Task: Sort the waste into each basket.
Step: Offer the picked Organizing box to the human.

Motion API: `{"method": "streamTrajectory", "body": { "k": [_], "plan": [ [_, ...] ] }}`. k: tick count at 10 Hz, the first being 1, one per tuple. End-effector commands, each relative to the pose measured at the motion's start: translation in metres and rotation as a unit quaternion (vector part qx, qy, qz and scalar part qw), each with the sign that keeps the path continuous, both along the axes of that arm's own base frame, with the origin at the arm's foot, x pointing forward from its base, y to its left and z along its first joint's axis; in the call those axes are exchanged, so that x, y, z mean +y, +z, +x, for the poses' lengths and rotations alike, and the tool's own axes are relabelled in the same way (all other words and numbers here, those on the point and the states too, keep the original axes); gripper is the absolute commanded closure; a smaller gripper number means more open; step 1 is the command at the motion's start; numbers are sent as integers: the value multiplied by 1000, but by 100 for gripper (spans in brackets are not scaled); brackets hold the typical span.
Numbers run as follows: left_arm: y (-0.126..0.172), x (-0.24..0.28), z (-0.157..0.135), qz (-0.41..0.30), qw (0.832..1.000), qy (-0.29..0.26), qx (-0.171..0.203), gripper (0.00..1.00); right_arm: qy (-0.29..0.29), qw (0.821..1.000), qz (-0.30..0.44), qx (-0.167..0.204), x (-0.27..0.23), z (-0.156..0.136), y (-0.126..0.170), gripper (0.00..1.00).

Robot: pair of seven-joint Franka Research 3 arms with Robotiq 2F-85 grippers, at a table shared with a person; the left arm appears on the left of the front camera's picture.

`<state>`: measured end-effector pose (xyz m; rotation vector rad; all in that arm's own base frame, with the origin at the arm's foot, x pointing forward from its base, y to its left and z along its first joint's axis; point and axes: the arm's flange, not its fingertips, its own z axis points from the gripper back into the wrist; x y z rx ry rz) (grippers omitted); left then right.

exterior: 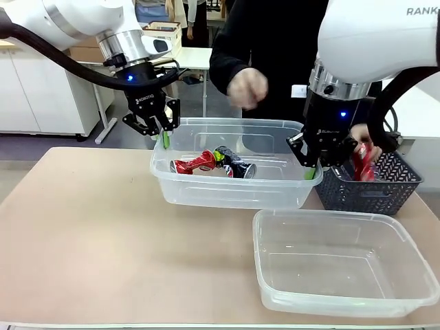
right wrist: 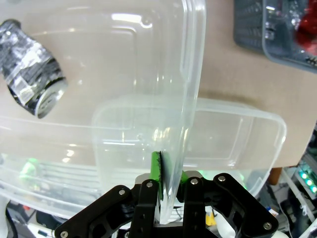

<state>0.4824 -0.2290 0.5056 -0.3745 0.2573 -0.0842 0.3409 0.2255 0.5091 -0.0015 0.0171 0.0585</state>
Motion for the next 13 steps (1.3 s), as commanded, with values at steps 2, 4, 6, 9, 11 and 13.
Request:
{"method": "streamTrajectory", "body": {
  "k": [2, 4, 6, 9, 11, 13],
  "plan": [
    [3, -1, -4, -4, 1000, -1, -9, 93, 10, 1000, 0, 3, 6, -3, 3, 95],
    [3, -1, -4, -4, 1000, -1, -9, 93, 10, 1000, 0, 3, 6, -3, 3, 95],
    [3, -1, -4, -4, 1000, -1, -9, 93, 10, 1000, 0, 3, 6, -3, 3, 95],
    [3, -1, -4, -4, 1000, -1, -9, 93, 10, 1000, 0, 3, 6, -3, 3, 95],
    [3, -1, -4, -4, 1000, -1, -9, 93, 10, 1000, 0, 3, 6, -3, 3, 95],
    [3, -1, -4, -4, 1000, -1, -9, 93, 10, 1000, 0, 3, 6, -3, 3, 95]
  ]
}}
